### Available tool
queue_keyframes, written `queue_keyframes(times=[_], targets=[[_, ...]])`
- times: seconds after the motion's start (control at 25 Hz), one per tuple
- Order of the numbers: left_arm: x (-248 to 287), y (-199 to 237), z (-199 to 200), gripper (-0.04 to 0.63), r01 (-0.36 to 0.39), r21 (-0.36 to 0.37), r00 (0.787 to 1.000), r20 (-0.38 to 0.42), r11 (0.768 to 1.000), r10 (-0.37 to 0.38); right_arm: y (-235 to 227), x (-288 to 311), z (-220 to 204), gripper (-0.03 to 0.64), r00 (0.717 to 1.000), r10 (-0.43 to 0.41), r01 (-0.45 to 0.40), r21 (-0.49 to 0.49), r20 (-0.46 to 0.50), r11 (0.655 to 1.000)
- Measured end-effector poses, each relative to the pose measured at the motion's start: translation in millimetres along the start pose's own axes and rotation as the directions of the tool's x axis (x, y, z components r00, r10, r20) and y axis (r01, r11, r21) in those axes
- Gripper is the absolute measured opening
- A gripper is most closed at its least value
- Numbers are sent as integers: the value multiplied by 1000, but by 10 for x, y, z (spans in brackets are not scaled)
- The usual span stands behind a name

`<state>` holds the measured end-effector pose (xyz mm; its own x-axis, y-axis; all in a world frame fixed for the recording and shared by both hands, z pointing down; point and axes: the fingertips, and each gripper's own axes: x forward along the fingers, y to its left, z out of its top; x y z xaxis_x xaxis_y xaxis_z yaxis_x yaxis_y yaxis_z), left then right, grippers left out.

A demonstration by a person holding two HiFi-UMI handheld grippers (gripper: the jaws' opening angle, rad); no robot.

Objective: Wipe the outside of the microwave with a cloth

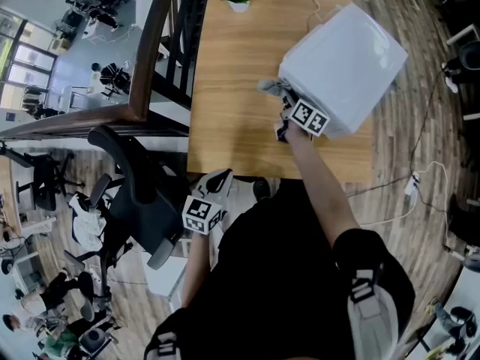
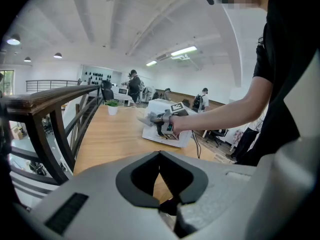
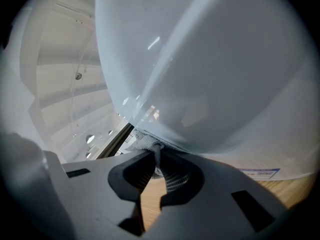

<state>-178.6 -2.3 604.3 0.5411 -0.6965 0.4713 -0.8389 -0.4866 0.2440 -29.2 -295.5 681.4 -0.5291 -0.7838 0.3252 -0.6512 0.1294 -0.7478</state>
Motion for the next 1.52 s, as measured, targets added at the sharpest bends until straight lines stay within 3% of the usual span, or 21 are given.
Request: queue_keyframes(times=[1.52], targets=[[132, -372, 87, 2, 122, 81, 992, -19, 989, -121, -360, -792, 121, 38, 997, -16, 12, 65, 71, 998]])
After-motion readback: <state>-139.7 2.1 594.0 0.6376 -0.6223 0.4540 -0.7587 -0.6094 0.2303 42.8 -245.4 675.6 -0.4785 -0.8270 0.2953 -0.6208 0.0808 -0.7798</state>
